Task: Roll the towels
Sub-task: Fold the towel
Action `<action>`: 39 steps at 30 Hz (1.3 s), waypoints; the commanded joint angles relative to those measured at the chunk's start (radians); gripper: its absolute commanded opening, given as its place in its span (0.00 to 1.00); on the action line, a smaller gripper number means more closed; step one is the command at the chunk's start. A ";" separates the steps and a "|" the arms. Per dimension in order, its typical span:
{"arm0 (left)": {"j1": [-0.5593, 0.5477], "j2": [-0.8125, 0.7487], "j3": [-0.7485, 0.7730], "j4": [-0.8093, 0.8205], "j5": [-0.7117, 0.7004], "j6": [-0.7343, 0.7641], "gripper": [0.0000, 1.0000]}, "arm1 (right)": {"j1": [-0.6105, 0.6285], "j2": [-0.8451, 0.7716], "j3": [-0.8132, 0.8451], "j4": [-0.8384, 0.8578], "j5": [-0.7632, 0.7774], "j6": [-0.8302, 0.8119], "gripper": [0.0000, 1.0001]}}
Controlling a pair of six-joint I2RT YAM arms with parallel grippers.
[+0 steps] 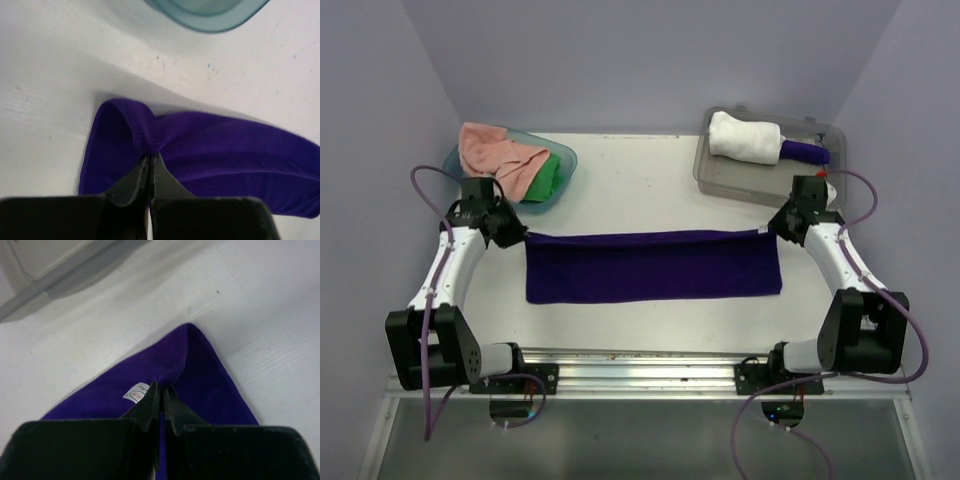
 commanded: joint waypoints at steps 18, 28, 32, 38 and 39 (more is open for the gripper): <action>0.012 -0.277 -0.206 -0.139 0.111 -0.015 0.00 | -0.045 -0.344 -0.219 -0.150 0.096 -0.027 0.00; 0.012 -0.343 -0.255 -0.200 -0.011 -0.040 0.00 | -0.045 -0.454 -0.302 -0.197 0.114 -0.007 0.00; 0.012 -0.356 -0.246 -0.220 -0.106 -0.053 0.00 | -0.045 -0.531 -0.351 -0.209 0.119 0.002 0.00; 0.012 -0.323 -0.264 -0.200 -0.064 -0.064 0.00 | -0.045 -0.519 -0.381 -0.206 0.113 0.000 0.00; 0.013 -0.319 -0.272 -0.194 -0.057 -0.069 0.00 | -0.045 -0.512 -0.386 -0.204 0.106 0.002 0.00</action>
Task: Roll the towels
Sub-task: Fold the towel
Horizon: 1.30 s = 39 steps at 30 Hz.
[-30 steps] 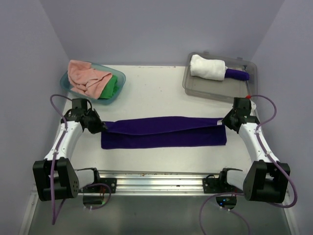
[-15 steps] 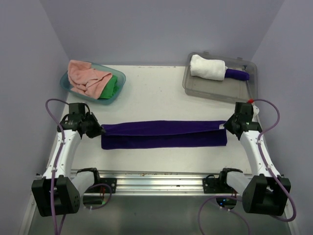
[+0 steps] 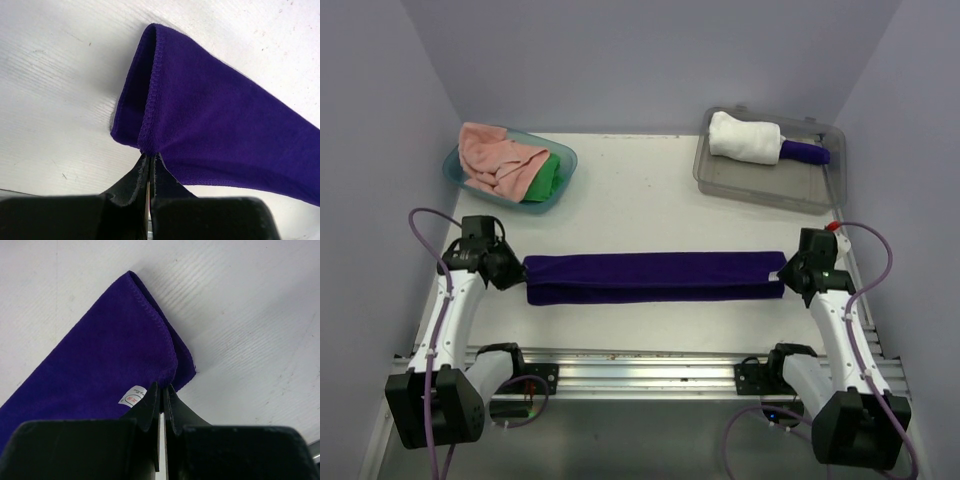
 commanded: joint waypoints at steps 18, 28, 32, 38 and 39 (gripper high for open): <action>0.011 0.006 -0.089 0.040 0.048 -0.078 0.21 | -0.008 0.022 -0.055 0.032 -0.023 0.008 0.07; -0.010 -0.043 0.029 0.113 0.048 -0.049 0.56 | -0.003 -0.005 0.005 0.072 -0.069 -0.051 0.42; -0.154 0.088 0.062 0.178 0.028 -0.057 0.52 | 0.012 0.117 0.031 0.138 -0.140 -0.058 0.25; -0.257 0.324 0.099 0.271 0.025 -0.041 0.50 | 0.023 0.331 0.084 0.203 -0.152 -0.084 0.17; -0.256 0.355 0.110 0.272 0.018 -0.038 0.50 | 0.023 0.356 0.092 0.207 -0.148 -0.087 0.17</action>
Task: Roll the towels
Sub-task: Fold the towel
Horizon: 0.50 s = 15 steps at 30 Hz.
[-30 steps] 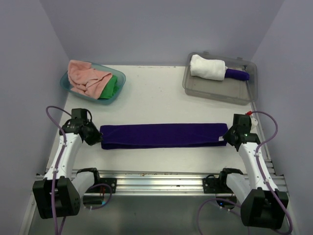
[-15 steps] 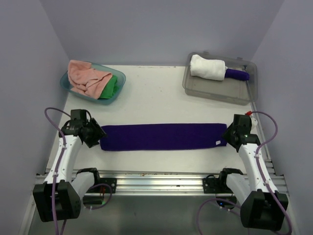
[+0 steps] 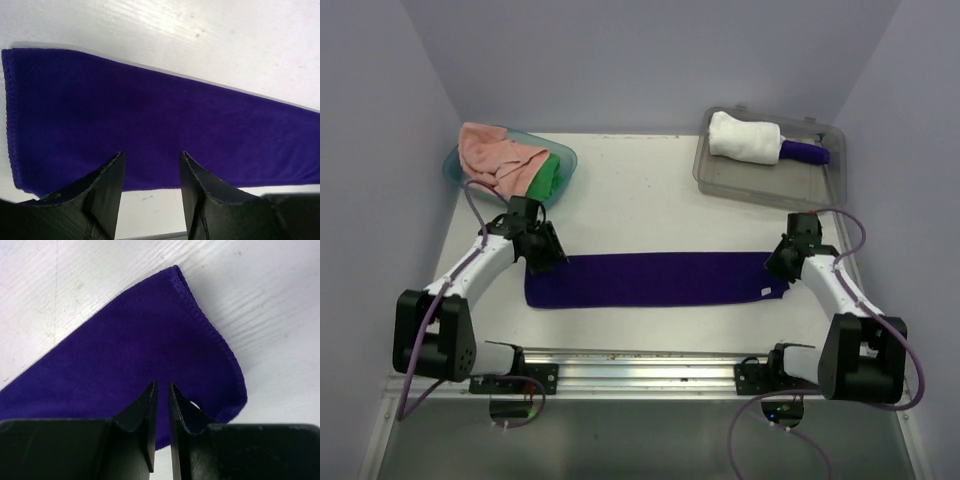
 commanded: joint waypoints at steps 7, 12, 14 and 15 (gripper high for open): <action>0.014 0.259 0.073 0.076 -0.029 0.019 0.50 | 0.006 0.272 0.069 0.101 -0.033 -0.007 0.16; 0.111 0.299 -0.001 0.091 0.015 0.027 0.50 | 0.062 0.278 0.003 0.132 -0.065 0.040 0.20; 0.167 0.296 -0.029 0.094 0.017 0.031 0.50 | 0.137 0.274 0.004 0.113 -0.051 0.065 0.20; 0.183 0.290 -0.052 0.094 0.017 0.036 0.50 | 0.162 0.271 0.009 0.101 -0.036 0.077 0.20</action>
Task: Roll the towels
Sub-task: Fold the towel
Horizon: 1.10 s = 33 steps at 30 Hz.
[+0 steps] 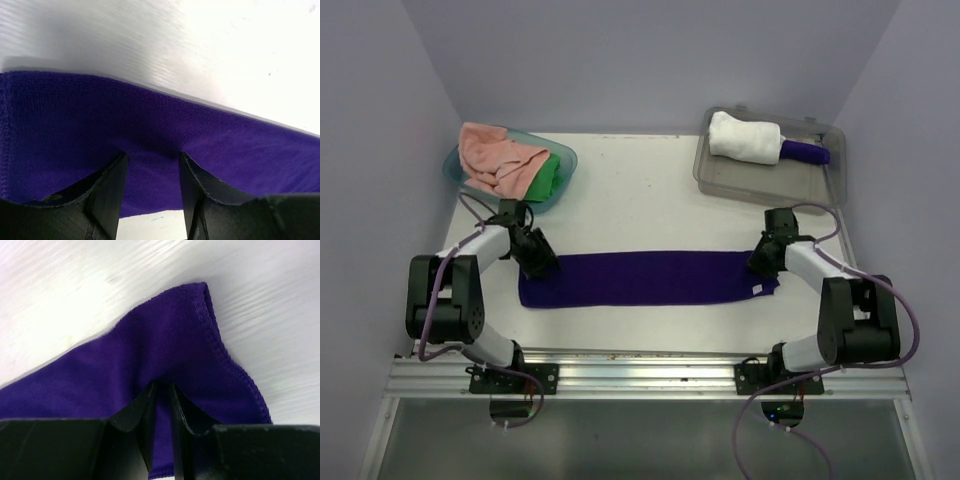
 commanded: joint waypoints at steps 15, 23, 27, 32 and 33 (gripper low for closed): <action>0.158 -0.173 0.069 -0.079 -0.157 0.069 0.52 | 0.071 -0.108 0.093 -0.250 -0.029 -0.067 0.55; 0.156 -0.213 0.071 -0.107 -0.131 0.083 0.52 | 0.045 -0.093 0.022 -0.256 -0.050 -0.061 0.57; 0.156 -0.225 0.063 -0.121 -0.126 0.089 0.52 | 0.031 -0.034 0.012 -0.247 -0.080 -0.042 0.55; 0.156 -0.227 0.059 -0.130 -0.106 0.094 0.52 | 0.027 0.021 -0.013 -0.188 -0.086 0.002 0.46; 0.156 -0.227 0.057 -0.128 -0.105 0.092 0.52 | 0.025 0.025 -0.014 -0.181 -0.085 0.008 0.39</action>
